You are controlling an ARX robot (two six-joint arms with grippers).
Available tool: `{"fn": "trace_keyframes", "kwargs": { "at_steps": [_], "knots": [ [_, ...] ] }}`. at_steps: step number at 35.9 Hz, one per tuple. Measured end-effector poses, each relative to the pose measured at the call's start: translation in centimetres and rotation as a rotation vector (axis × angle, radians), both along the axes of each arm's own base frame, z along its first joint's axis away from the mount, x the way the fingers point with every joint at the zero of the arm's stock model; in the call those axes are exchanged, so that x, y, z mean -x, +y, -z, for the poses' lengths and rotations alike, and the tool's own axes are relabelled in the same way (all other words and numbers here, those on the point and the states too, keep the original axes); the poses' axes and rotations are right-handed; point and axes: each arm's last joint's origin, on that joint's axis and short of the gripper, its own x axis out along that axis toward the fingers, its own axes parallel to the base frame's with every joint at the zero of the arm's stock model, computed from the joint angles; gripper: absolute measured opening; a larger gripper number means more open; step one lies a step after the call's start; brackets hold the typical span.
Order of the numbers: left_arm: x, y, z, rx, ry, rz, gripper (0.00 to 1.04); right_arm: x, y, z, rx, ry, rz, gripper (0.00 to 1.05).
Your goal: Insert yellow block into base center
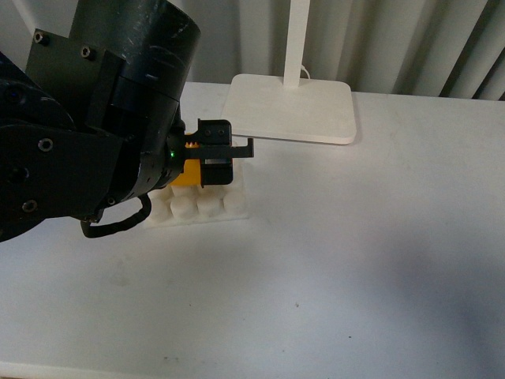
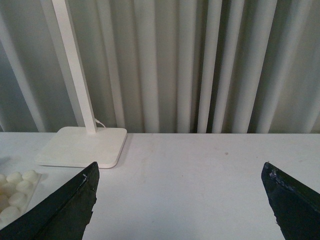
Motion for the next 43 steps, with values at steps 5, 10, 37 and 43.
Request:
{"fn": "trace_keyframes", "kwargs": {
  "at_steps": [5, 10, 37, 43],
  "knots": [
    [-0.1, -0.2, 0.3, -0.001, -0.001, -0.005, 0.66, 0.0, 0.0, 0.0, 0.0, 0.0, 0.0, 0.95],
    [-0.3, -0.5, 0.5, -0.004, -0.004, -0.008, 0.66, 0.0, 0.0, 0.0, 0.0, 0.0, 0.0, 0.95],
    [-0.5, -1.5, 1.8, 0.002, 0.011, -0.03, 0.66, 0.0, 0.0, 0.0, 0.0, 0.0, 0.0, 0.95],
    [-0.3, -1.8, 2.6, 0.011, 0.004, -0.049, 0.66, 0.0, 0.0, 0.0, 0.0, 0.0, 0.0, 0.95]
  ]
}}
